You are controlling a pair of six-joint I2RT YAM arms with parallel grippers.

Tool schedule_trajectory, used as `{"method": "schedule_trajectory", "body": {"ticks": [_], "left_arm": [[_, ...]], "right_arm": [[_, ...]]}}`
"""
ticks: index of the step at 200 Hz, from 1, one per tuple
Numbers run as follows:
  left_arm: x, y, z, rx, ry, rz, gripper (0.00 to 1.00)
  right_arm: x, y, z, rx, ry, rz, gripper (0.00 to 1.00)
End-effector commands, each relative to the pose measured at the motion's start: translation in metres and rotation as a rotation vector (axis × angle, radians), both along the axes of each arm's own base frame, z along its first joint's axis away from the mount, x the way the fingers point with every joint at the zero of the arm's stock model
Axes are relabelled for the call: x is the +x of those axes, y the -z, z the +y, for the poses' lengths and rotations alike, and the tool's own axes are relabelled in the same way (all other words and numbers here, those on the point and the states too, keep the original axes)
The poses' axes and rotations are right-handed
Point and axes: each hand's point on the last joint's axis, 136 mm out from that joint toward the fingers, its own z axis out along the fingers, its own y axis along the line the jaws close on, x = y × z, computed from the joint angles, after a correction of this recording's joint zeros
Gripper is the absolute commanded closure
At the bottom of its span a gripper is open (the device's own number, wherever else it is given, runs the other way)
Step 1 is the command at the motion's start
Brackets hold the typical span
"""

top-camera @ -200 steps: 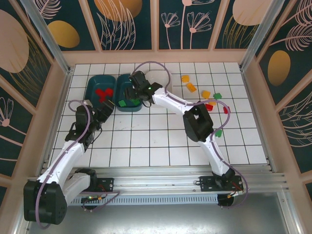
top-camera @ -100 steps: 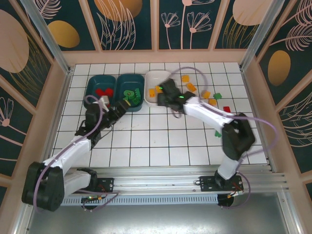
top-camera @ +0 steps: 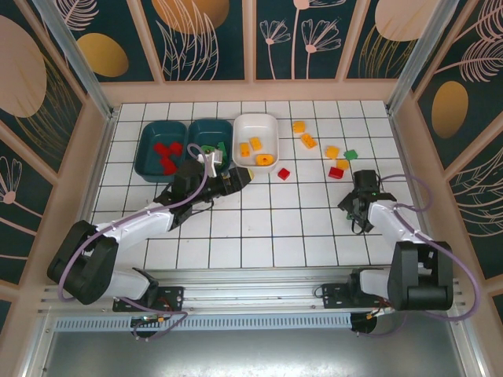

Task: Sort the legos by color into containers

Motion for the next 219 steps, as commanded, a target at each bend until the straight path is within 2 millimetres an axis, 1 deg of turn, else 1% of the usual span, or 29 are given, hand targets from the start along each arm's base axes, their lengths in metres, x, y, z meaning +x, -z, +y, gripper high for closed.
{"method": "schedule_trajectory", "body": {"ticks": [1, 14, 27, 38, 53, 72, 84, 105, 121, 150, 157, 161, 168, 176, 199, 219], "left_arm": [[0.001, -0.008, -0.001, 0.012, 0.014, -0.051, 0.02], [0.001, -0.005, 0.001, 0.024, 0.004, -0.047, 0.01], [0.001, -0.002, 0.003, 0.033, -0.002, -0.044, 0.01], [0.001, -0.001, 0.003, 0.039, -0.002, -0.043, 0.01], [0.001, -0.002, 0.003, 0.042, -0.002, -0.041, 0.02], [0.003, -0.001, 0.005, 0.055, -0.013, -0.044, 0.02], [0.004, -0.001, 0.008, 0.069, -0.028, -0.045, 0.01], [0.006, 0.0, 0.013, 0.1, -0.054, -0.052, 0.02], [0.006, -0.001, 0.016, 0.113, -0.065, -0.058, 0.01], [0.007, -0.003, 0.019, 0.119, -0.077, -0.062, 0.02], [0.008, -0.003, 0.02, 0.119, -0.08, -0.061, 0.01], [0.008, -0.003, 0.021, 0.12, -0.081, -0.06, 0.01], [0.008, -0.004, 0.021, 0.121, -0.083, -0.059, 0.01], [0.009, -0.004, 0.022, 0.123, -0.087, -0.058, 0.02], [0.013, -0.005, 0.026, 0.127, -0.1, -0.06, 0.02], [0.017, -0.003, 0.03, 0.126, -0.115, -0.046, 0.01]], "right_arm": [[0.003, 0.015, 0.016, 0.085, -0.053, 0.004, 0.29], [0.006, 0.021, 0.022, 0.103, -0.076, 0.012, 0.32], [0.008, 0.024, 0.026, 0.1, -0.1, 0.022, 0.38], [0.01, 0.026, 0.026, 0.087, -0.107, 0.032, 0.46], [0.013, 0.025, 0.026, 0.08, -0.118, 0.026, 0.6], [0.017, 0.022, 0.028, 0.073, -0.136, 0.012, 0.72], [0.021, 0.018, 0.031, 0.056, -0.153, 0.004, 0.75], [0.028, 0.01, 0.039, 0.014, -0.2, -0.007, 0.76], [0.032, 0.007, 0.048, 0.014, -0.225, -0.012, 0.76], [0.04, 0.001, 0.067, 0.022, -0.277, -0.029, 0.76], [0.041, 0.0, 0.07, 0.023, -0.284, -0.028, 0.73], [0.042, -0.002, 0.07, 0.02, -0.28, -0.025, 0.69], [0.044, -0.005, 0.067, 0.004, -0.272, -0.025, 0.59], [0.047, -0.01, 0.061, -0.018, -0.264, -0.033, 0.52], [0.057, -0.023, 0.042, -0.042, -0.223, -0.076, 0.4], [0.073, -0.033, 0.029, -0.042, -0.196, -0.119, 0.32]]}}
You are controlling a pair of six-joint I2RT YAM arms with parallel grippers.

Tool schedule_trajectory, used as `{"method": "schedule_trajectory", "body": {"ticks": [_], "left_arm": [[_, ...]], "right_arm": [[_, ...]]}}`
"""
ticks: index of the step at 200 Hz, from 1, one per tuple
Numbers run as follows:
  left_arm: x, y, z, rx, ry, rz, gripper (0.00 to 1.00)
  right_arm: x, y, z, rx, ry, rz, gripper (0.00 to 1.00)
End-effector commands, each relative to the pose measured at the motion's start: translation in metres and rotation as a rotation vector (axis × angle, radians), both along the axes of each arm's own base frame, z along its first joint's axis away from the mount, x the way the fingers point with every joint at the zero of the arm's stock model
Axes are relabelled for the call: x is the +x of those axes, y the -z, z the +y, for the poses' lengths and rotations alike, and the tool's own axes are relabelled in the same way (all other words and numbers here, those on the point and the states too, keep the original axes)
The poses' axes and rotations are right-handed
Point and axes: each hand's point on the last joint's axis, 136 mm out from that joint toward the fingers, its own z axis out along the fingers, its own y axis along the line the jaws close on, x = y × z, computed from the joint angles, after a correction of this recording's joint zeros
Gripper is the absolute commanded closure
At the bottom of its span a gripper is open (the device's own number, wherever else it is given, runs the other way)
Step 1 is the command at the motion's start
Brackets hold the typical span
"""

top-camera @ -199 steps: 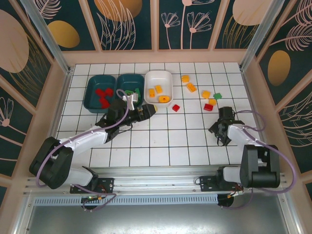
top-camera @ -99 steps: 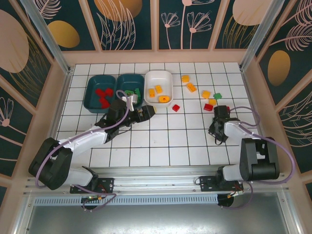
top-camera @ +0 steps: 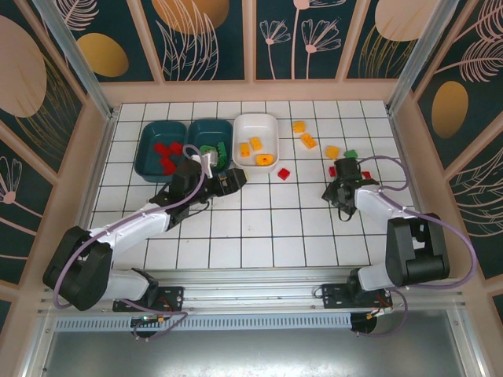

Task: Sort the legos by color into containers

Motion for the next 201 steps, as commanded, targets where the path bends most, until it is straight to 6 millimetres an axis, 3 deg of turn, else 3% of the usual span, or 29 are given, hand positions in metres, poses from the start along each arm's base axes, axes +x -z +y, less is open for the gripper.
{"method": "schedule_trajectory", "body": {"ticks": [1, 35, 64, 108, 133, 170, 201], "left_arm": [[0.008, -0.014, 0.005, -0.001, -0.019, -0.037, 0.01], [0.009, -0.008, 0.006, -0.01, -0.022, -0.011, 0.02], [0.009, -0.007, 0.008, -0.019, -0.025, -0.002, 0.01], [0.008, -0.006, 0.01, -0.024, -0.034, -0.001, 0.01], [0.009, -0.005, 0.007, -0.033, -0.023, 0.009, 0.01], [0.009, -0.004, 0.012, -0.02, -0.035, 0.004, 0.01], [0.01, -0.009, 0.017, -0.014, -0.047, 0.0, 0.01]], "right_arm": [[0.019, -0.02, -0.022, -0.032, 0.039, -0.066, 0.32], [0.057, -0.018, -0.011, 0.009, -0.059, -0.075, 0.29], [0.079, -0.003, -0.008, -0.05, -0.169, -0.023, 0.34], [0.081, 0.017, -0.011, -0.165, -0.21, 0.021, 0.35], [0.085, 0.026, -0.005, -0.155, -0.241, 0.024, 0.43], [0.088, 0.022, -0.004, -0.161, -0.247, 0.01, 0.62], [0.08, 0.014, 0.001, -0.179, -0.248, -0.007, 0.7]]}}
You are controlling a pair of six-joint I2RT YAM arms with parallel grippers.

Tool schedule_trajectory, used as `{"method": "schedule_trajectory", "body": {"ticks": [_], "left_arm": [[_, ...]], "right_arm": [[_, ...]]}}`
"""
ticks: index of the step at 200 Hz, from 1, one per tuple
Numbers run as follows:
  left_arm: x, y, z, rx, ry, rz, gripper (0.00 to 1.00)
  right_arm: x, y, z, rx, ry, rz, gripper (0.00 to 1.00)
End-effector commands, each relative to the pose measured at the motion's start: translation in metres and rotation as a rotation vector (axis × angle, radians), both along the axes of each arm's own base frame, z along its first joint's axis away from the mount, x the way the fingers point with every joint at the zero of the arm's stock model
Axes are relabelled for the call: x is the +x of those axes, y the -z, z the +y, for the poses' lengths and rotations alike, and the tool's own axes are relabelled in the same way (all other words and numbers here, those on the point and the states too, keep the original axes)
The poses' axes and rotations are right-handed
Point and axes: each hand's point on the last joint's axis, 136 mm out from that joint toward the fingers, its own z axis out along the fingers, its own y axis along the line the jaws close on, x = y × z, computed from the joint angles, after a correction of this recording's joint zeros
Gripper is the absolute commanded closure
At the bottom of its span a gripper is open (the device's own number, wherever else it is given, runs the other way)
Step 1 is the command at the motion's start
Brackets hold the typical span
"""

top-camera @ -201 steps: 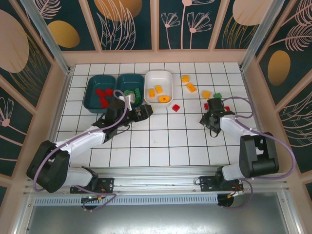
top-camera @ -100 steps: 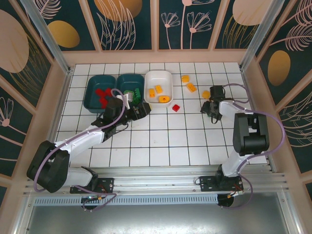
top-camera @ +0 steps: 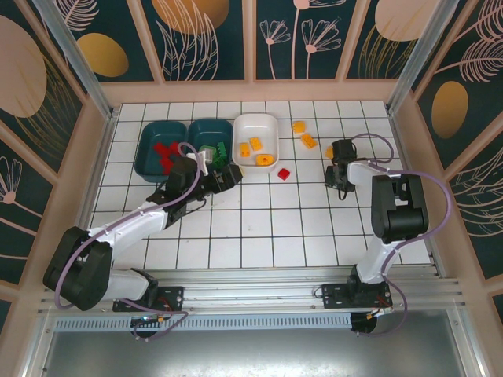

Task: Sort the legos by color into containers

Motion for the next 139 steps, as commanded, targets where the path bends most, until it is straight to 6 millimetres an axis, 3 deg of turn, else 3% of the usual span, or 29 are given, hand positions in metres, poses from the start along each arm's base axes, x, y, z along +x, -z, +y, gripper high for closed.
{"method": "schedule_trajectory", "body": {"ticks": [1, 24, 44, 56, 77, 87, 91, 101, 118, 139], "left_arm": [[0.0, -0.008, 0.005, 0.0, -0.007, -0.014, 0.02], [0.004, -0.009, 0.018, 0.046, -0.058, -0.009, 0.02], [0.018, -0.005, 0.058, 0.098, -0.211, 0.02, 0.01], [0.026, 0.002, 0.097, 0.099, -0.343, 0.065, 0.02], [0.029, 0.017, 0.166, 0.002, -0.569, 0.16, 0.01], [0.025, 0.025, 0.187, -0.036, -0.64, 0.193, 0.01], [0.024, 0.027, 0.195, -0.044, -0.664, 0.199, 0.01], [0.02, 0.033, 0.203, -0.051, -0.69, 0.215, 0.01], [0.015, 0.039, 0.199, -0.038, -0.653, 0.241, 0.02], [0.009, 0.046, 0.186, -0.052, -0.581, 0.276, 0.02]], "right_arm": [[0.0, -0.012, 0.006, -0.025, -0.01, -0.04, 0.7], [-0.013, -0.029, 0.024, -0.05, -0.034, -0.065, 0.71], [-0.022, -0.055, 0.072, -0.001, -0.106, -0.12, 0.71], [-0.021, -0.074, 0.116, 0.078, -0.164, -0.173, 0.72], [-0.008, -0.1, 0.21, 0.216, -0.298, -0.257, 0.73], [0.0, -0.108, 0.259, 0.266, -0.367, -0.295, 0.73], [0.0, -0.098, 0.277, 0.268, -0.398, -0.284, 0.73], [0.012, -0.103, 0.316, 0.281, -0.438, -0.313, 0.73], [0.032, -0.111, 0.374, 0.318, -0.514, -0.357, 0.73], [0.065, -0.11, 0.41, 0.323, -0.55, -0.365, 0.72]]}}
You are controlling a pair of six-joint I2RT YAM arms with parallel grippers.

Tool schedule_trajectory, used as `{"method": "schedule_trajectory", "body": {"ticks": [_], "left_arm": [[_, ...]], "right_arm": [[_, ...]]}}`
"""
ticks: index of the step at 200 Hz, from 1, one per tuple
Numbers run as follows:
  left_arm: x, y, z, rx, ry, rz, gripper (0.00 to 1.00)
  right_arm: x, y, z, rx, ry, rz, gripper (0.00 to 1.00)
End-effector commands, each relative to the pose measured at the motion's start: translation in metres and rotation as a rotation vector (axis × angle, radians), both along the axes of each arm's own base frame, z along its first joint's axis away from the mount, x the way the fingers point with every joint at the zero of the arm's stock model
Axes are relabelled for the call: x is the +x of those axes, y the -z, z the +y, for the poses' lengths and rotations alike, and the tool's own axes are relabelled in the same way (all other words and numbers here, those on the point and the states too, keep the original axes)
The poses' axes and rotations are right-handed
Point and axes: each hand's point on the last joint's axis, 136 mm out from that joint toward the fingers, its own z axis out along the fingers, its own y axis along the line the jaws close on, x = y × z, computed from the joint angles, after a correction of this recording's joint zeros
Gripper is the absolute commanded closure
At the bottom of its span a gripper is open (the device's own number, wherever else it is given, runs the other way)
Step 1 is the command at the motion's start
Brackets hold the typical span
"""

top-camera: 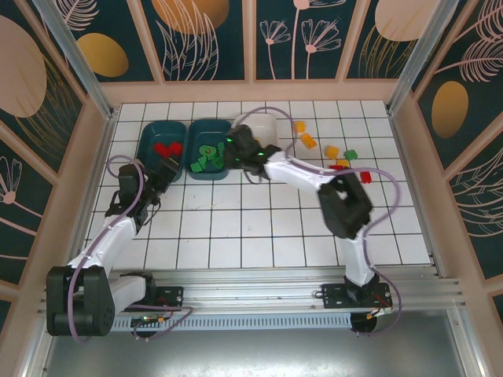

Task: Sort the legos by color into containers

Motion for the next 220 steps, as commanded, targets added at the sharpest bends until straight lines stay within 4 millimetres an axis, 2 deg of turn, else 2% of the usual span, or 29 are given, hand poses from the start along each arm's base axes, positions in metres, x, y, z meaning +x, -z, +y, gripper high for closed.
{"method": "schedule_trajectory", "body": {"ticks": [1, 12, 25, 33, 46, 60, 81, 99, 106, 117, 124, 127, 132, 144, 160, 174, 189, 202, 220], "left_arm": [[-0.01, 0.01, -0.015, -0.062, 0.071, 0.047, 0.02], [-0.013, 0.013, -0.022, -0.081, 0.105, 0.054, 0.02], [-0.015, 0.009, -0.03, -0.097, 0.155, 0.043, 0.01], [-0.015, 0.007, -0.033, -0.097, 0.179, 0.035, 0.01], [-0.015, 0.003, -0.037, -0.103, 0.206, 0.023, 0.01], [-0.013, -0.004, -0.041, -0.12, 0.229, -0.003, 0.02], [-0.008, -0.018, -0.047, -0.149, 0.255, -0.049, 0.01], [-0.004, -0.03, -0.051, -0.154, 0.279, -0.087, 0.02], [-0.003, -0.034, -0.053, -0.151, 0.288, -0.097, 0.02], [-0.003, -0.038, -0.058, -0.147, 0.307, -0.114, 0.01], [-0.002, -0.041, -0.064, -0.146, 0.325, -0.124, 0.01], [-0.002, -0.042, -0.066, -0.145, 0.333, -0.129, 0.01], [-0.002, -0.044, -0.073, -0.145, 0.352, -0.137, 0.02], [-0.002, -0.047, -0.091, -0.145, 0.403, -0.154, 0.01], [-0.003, -0.05, -0.121, -0.153, 0.479, -0.168, 0.02], [-0.004, -0.051, -0.148, -0.162, 0.55, -0.174, 0.02], [-0.007, -0.056, -0.172, -0.165, 0.608, -0.186, 0.02], [-0.009, -0.06, -0.184, -0.162, 0.635, -0.194, 0.02], [-0.011, -0.066, -0.191, -0.149, 0.654, -0.208, 0.02]], "right_arm": [[0.031, 0.004, 0.029, 0.013, -0.019, -0.008, 0.71], [0.041, 0.008, 0.044, 0.022, -0.053, 0.022, 0.66], [0.049, 0.007, 0.052, -0.004, -0.057, 0.03, 0.49], [0.052, 0.003, 0.054, -0.015, -0.057, 0.026, 0.43], [0.054, -0.006, 0.049, -0.026, -0.042, 0.011, 0.37], [0.054, -0.022, 0.042, -0.028, -0.031, -0.021, 0.36], [0.05, -0.043, 0.013, -0.047, 0.016, -0.067, 0.36], [0.049, -0.058, -0.038, -0.073, 0.103, -0.107, 0.36], [0.05, -0.064, -0.065, -0.076, 0.146, -0.116, 0.36], [0.053, -0.064, -0.119, -0.094, 0.239, -0.111, 0.36], [0.056, -0.06, -0.157, -0.106, 0.309, -0.097, 0.35], [0.053, -0.056, -0.166, -0.111, 0.323, -0.087, 0.34], [0.058, -0.054, -0.202, -0.113, 0.392, -0.071, 0.33], [0.061, -0.039, -0.264, -0.118, 0.509, -0.02, 0.32], [0.063, -0.018, -0.332, -0.122, 0.632, 0.041, 0.31], [0.066, -0.002, -0.37, -0.127, 0.691, 0.085, 0.31], [0.072, 0.013, -0.397, -0.147, 0.731, 0.126, 0.31], [0.078, 0.029, -0.419, -0.169, 0.785, 0.168, 0.3], [0.08, 0.05, -0.438, -0.176, 0.855, 0.238, 0.3]]}}
